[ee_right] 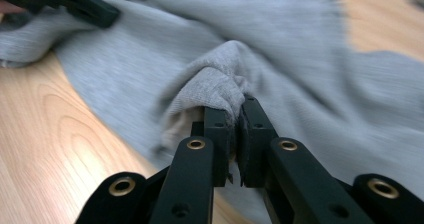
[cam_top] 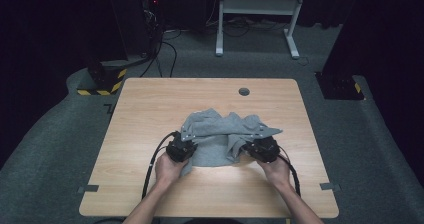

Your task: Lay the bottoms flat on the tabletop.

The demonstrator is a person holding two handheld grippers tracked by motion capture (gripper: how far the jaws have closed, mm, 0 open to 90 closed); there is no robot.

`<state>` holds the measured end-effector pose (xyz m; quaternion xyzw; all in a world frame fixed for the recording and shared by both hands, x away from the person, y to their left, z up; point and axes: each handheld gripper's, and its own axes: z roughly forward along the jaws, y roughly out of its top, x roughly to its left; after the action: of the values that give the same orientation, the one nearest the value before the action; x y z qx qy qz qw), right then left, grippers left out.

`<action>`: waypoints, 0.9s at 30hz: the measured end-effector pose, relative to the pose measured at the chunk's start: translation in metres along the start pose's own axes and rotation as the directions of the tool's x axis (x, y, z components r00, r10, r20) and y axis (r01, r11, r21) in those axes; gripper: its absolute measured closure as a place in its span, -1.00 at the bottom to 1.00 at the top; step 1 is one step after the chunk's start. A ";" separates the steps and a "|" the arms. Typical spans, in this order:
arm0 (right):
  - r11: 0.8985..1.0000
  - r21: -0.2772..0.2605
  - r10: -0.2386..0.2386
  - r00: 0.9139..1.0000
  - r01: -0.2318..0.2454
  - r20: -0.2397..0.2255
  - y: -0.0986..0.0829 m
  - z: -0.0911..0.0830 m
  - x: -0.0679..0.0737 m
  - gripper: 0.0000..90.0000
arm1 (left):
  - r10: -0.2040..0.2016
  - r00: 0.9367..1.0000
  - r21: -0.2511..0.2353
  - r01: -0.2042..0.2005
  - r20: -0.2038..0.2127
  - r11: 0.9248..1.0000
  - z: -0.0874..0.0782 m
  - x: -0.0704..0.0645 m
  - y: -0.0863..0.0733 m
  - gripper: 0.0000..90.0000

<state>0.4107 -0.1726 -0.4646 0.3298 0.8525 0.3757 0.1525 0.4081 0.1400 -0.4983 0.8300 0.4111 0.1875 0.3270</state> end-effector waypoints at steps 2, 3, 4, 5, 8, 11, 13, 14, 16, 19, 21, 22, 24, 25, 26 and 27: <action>0.999 -0.025 0.043 0.998 -0.042 0.043 -0.008 -0.020 -0.017 0.89 | -0.028 1.000 -0.013 0.028 -0.011 1.000 -0.006 0.010 -0.003 0.88; 0.998 -0.027 0.065 0.996 -0.064 0.053 -0.011 -0.026 -0.023 0.89 | -0.042 0.999 -0.017 0.041 -0.013 0.999 -0.008 0.013 -0.004 0.88; 0.998 -0.027 0.065 0.996 -0.064 0.053 -0.011 -0.026 -0.023 0.89 | -0.042 0.999 -0.017 0.041 -0.013 0.999 -0.008 0.013 -0.004 0.88; 0.995 -0.020 0.102 0.992 -0.101 0.075 -0.020 -0.031 -0.034 0.89 | -0.049 0.999 -0.016 0.049 -0.017 0.999 -0.010 0.017 -0.006 0.88; 0.991 0.017 0.132 0.986 -0.135 0.102 -0.035 -0.032 -0.044 0.90 | -0.083 0.996 -0.016 0.083 -0.013 0.996 -0.013 0.024 -0.010 0.88; 0.986 0.044 0.157 0.983 -0.162 0.092 -0.044 -0.029 -0.047 0.82 | -0.061 0.998 0.013 0.061 -0.002 0.998 -0.011 0.020 -0.010 0.87; 0.985 0.046 0.160 0.983 -0.164 0.086 -0.045 -0.029 -0.046 0.72 | -0.051 0.999 0.014 0.051 -0.003 0.999 -0.011 0.017 -0.010 0.85; 0.984 0.037 0.170 0.984 -0.172 0.053 -0.044 -0.030 -0.044 0.55 | -0.047 0.999 0.008 0.047 -0.001 0.999 -0.011 0.014 -0.009 0.69; 0.985 0.022 0.171 0.985 -0.172 0.036 -0.043 -0.032 -0.043 0.49 | -0.052 0.999 0.001 0.052 -0.003 0.999 -0.012 0.013 -0.008 0.55; 0.984 -0.021 0.176 0.984 -0.176 -0.002 -0.037 -0.043 -0.035 0.36 | -0.049 0.999 -0.005 0.049 0.000 0.999 -0.012 0.011 -0.007 0.17; 0.985 -0.028 0.170 0.985 -0.170 -0.011 -0.036 -0.045 -0.033 0.36 | -0.047 0.999 0.000 0.047 -0.005 0.999 -0.011 0.010 -0.007 0.12; 0.987 -0.038 0.156 0.988 -0.156 -0.021 -0.034 -0.048 -0.028 0.36 | -0.043 0.999 0.011 0.043 -0.011 0.999 -0.008 0.009 -0.007 0.10; 0.988 -0.039 0.147 0.989 -0.148 -0.024 -0.034 -0.049 -0.026 0.36 | -0.047 0.999 0.016 0.047 -0.012 0.999 -0.007 0.009 -0.008 0.10; 0.990 -0.034 0.139 0.990 -0.140 -0.033 -0.034 -0.051 -0.024 0.35 | -0.044 0.999 0.022 0.044 -0.013 0.999 -0.005 0.009 -0.008 0.10; 0.990 -0.034 0.139 0.990 -0.140 -0.033 -0.034 -0.051 -0.024 0.35 | -0.041 0.999 0.026 0.042 -0.018 0.999 -0.003 0.009 -0.008 0.10; 0.990 -0.034 0.138 0.990 -0.140 -0.038 -0.034 -0.052 -0.024 0.33 | -0.044 0.999 0.031 0.045 -0.020 0.999 -0.002 0.008 -0.008 0.09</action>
<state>0.3867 -0.2341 -0.4545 0.3789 0.8230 0.4069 0.1167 0.4073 0.1511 -0.5027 0.8239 0.4355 0.1816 0.3140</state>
